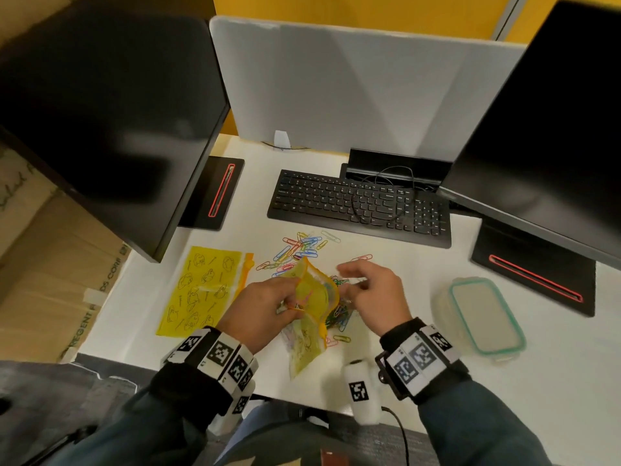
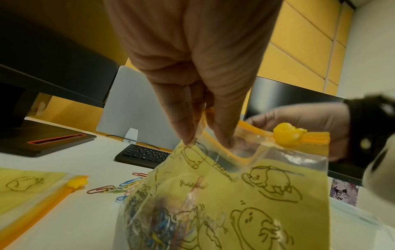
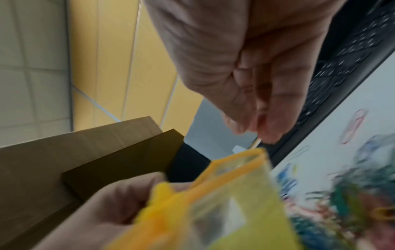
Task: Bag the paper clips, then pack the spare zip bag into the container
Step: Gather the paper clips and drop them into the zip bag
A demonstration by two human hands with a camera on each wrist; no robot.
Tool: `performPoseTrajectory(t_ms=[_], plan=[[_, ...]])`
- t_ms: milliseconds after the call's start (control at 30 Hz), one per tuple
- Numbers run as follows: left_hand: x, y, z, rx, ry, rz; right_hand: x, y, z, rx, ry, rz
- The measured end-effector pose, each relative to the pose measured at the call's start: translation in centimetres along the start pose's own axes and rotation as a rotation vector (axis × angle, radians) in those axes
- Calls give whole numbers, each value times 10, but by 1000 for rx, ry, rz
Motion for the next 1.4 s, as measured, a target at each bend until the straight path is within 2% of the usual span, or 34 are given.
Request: performPoseTrajectory(t_ms=[67,133,200,333,500,567,633,700,767,967,1133,1400], plan=[[1,1,0,6,-8,-8,-8,18,-27,159,-58,-82],[3,4,-2,15,-15,-17,-12,29,-59,388,-165,-44],[6,6,-2,23,-10,-24,-14,28,-82,501,-214,13],[8,7,3,21,25,-31,-30,-4,-82,587,-59,96],[9,8,7,17,35,-34,-58,-24,-54,494,38,137],[10,10,8,12,41,-43,-63,-27,-54,544,31,303],[12,11,10,2,51,-41,-59,-30,-58,715,41,495],[12,11,12,-2,63,-38,-48,-32,-63,868,87,563],[12,9,13,8,69,-31,-37,-34,-67,880,120,521],[12,8,11,4,59,-28,-34,-31,-72,783,123,240],[11,7,8,18,42,-26,-35,-20,-70,799,61,179],[10,9,4,42,2,-39,-32,3,-69,605,-49,50]])
Point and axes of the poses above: each hand's wrist, its own x-axis away from the middle knuckle, its own y-axis out of the back of the hand, z = x × y, the point moved 5 cm from there along -x, towards the middle knuckle, and after that the axes turned 1 degree about -z, right-handed, at the moved point
